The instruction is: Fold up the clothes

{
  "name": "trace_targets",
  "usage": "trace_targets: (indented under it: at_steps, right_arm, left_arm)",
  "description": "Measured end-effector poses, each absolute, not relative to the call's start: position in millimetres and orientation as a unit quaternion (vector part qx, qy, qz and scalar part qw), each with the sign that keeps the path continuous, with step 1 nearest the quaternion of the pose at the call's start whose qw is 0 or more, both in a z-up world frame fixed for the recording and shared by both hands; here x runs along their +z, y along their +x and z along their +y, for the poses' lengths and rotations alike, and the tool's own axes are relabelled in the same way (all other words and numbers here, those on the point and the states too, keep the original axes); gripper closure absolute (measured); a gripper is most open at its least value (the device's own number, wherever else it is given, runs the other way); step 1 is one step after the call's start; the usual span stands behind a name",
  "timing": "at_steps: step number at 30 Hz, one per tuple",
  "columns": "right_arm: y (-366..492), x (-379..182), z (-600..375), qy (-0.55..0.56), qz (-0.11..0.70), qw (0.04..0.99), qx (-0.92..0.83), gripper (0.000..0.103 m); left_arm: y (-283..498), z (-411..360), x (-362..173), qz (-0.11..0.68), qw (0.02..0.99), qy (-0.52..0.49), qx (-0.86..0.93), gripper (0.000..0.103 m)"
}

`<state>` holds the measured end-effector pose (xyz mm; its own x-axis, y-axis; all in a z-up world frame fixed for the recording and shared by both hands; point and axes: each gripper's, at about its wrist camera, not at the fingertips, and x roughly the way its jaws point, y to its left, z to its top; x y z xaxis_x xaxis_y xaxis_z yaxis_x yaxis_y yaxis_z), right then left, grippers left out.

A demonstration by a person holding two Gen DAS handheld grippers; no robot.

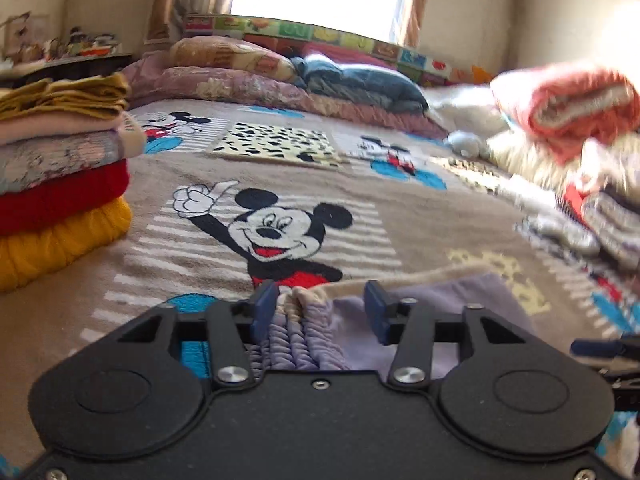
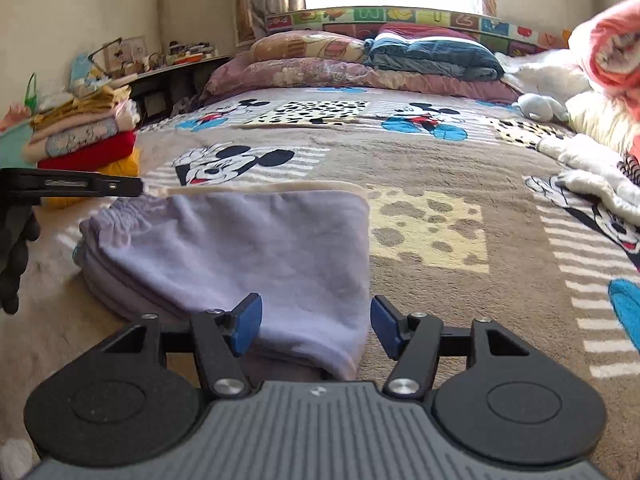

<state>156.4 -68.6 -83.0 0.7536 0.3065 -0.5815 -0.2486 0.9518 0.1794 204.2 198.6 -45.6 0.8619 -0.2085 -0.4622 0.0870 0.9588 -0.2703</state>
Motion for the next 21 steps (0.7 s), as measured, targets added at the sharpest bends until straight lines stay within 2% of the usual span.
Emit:
trace_targets:
  at_steps: [2, 4, 10, 21]
  right_arm:
    - [164.4, -82.2, -86.6, 0.099, 0.325, 0.93, 0.142, 0.041]
    - [175.5, -88.0, -101.1, 0.16, 0.333, 0.919, 0.138, 0.04]
    - [201.9, -111.1, -119.1, 0.275, 0.361, 0.881, 0.133, 0.037]
    - [224.7, -124.6, -111.6, 0.302, 0.362, 0.87, 0.147, 0.033]
  left_arm:
    - [197.9, 223.9, -46.7, 0.26, 0.941, -0.204, -0.078, 0.044]
    - [193.0, 239.7, -52.7, 0.27, 0.926, -0.257, -0.066, 0.037]
    - [194.3, 251.0, -77.3, 0.318, 0.887, -0.327, -0.064, 0.036]
    - [214.3, 247.2, -95.7, 0.345, 0.854, -0.383, -0.074, 0.03]
